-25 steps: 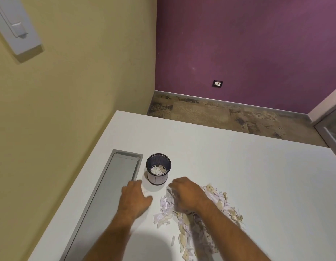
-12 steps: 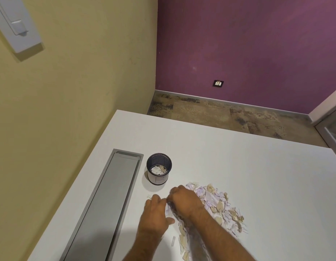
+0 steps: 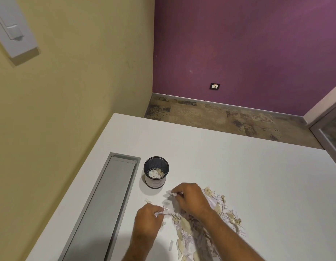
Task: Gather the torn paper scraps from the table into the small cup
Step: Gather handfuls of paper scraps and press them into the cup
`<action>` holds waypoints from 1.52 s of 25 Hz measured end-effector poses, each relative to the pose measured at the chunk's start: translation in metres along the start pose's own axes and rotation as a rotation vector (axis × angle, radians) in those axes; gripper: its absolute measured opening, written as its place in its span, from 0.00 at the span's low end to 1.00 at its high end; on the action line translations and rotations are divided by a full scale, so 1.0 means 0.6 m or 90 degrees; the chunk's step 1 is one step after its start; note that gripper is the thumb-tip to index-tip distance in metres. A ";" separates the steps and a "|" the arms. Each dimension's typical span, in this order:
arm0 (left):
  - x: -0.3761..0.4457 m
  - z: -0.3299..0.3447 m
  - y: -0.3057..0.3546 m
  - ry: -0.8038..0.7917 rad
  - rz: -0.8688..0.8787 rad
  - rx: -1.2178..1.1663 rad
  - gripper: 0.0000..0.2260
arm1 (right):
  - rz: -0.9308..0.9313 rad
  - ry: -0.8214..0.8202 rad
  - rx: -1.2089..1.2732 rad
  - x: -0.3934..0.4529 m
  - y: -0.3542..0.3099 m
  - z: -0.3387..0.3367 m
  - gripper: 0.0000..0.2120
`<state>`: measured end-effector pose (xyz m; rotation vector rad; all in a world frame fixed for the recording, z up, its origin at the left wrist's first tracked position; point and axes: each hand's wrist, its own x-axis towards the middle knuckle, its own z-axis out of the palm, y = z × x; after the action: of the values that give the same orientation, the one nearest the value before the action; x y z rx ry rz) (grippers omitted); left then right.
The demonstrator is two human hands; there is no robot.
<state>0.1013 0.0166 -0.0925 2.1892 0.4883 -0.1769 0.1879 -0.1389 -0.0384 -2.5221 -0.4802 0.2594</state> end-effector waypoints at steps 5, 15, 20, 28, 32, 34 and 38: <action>-0.008 -0.030 0.015 0.037 0.007 -0.142 0.13 | 0.057 0.140 0.299 0.016 -0.029 -0.061 0.10; 0.009 -0.126 0.095 0.066 0.035 -0.208 0.08 | -0.037 0.078 0.131 0.119 -0.116 -0.068 0.08; 0.062 -0.184 0.141 0.132 0.102 -0.089 0.08 | -0.041 0.008 0.044 0.122 -0.103 -0.063 0.15; 0.155 -0.178 0.192 0.069 0.136 0.211 0.09 | 0.070 0.203 0.191 0.070 -0.021 -0.063 0.10; 0.171 -0.156 0.194 0.022 0.161 0.304 0.10 | 0.118 0.140 0.131 0.053 0.019 -0.056 0.11; 0.173 -0.151 0.194 0.012 0.154 0.286 0.12 | 0.137 0.099 0.093 0.047 0.035 -0.051 0.12; 0.150 -0.147 0.196 0.066 0.232 0.246 0.14 | 0.133 0.012 0.008 0.035 0.049 -0.038 0.14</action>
<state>0.2270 0.0466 0.0215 2.6317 0.1062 0.0457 0.2218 -0.1649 -0.0377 -2.5620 -0.2066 0.3154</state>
